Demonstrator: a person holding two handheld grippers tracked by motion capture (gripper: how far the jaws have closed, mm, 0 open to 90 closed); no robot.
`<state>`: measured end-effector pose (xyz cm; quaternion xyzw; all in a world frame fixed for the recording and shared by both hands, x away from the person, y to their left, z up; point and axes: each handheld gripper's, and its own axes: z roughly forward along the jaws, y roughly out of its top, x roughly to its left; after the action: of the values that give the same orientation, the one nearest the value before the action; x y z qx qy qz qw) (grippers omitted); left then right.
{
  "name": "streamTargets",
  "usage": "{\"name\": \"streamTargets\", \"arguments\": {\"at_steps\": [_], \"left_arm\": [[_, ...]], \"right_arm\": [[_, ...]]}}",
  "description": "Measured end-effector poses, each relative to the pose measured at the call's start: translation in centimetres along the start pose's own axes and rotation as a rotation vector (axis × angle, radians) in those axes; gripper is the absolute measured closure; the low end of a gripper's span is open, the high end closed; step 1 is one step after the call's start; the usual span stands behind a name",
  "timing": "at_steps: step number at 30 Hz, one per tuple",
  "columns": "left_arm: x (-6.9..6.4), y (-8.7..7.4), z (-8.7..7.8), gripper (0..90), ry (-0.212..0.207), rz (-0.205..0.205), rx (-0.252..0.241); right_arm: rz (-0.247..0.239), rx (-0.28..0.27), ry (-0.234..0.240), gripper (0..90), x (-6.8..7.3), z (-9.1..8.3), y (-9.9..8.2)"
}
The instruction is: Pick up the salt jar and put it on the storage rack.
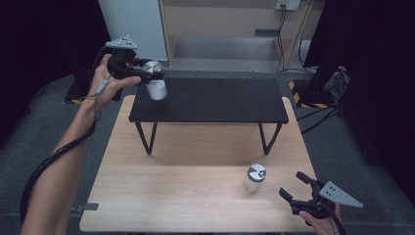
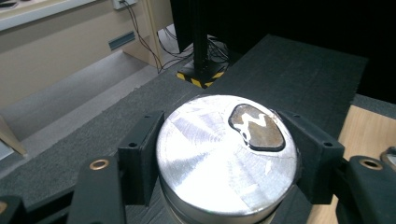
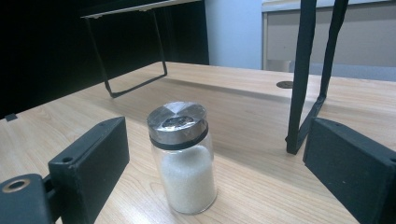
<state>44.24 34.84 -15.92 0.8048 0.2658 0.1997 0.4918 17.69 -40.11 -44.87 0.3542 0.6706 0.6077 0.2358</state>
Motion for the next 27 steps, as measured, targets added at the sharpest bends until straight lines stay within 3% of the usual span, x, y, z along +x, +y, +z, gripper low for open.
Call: {"name": "streamTargets", "arguments": {"at_steps": [14, 20, 23, 25, 27], "left_arm": [[0.4, -1.6, 2.1, 34.2, 0.035, -0.027, 0.065], [0.6, -2.4, 2.2, 33.7, 0.038, -0.066, 0.029], [0.5, -2.7, 1.9, 21.8, 0.054, -0.105, -0.017], [0.5, -2.3, 1.5, 13.2, 0.057, -0.102, -0.011], [0.3, -2.3, 1.0, 13.0, 0.052, -0.091, -0.022]], "right_arm": [[-0.001, -0.008, 0.002, 6.9, 0.0, -0.1, 0.0], [-0.007, -0.004, 0.008, 6.9, 0.0, 0.0, 0.1], [-0.007, -0.003, 0.010, 6.9, 0.0, 0.0, 0.1], [-0.006, -0.005, 0.010, 6.9, 0.0, 0.0, 0.1], [-0.007, -0.009, 0.010, 6.9, 0.1, -0.1, 0.1]]}}
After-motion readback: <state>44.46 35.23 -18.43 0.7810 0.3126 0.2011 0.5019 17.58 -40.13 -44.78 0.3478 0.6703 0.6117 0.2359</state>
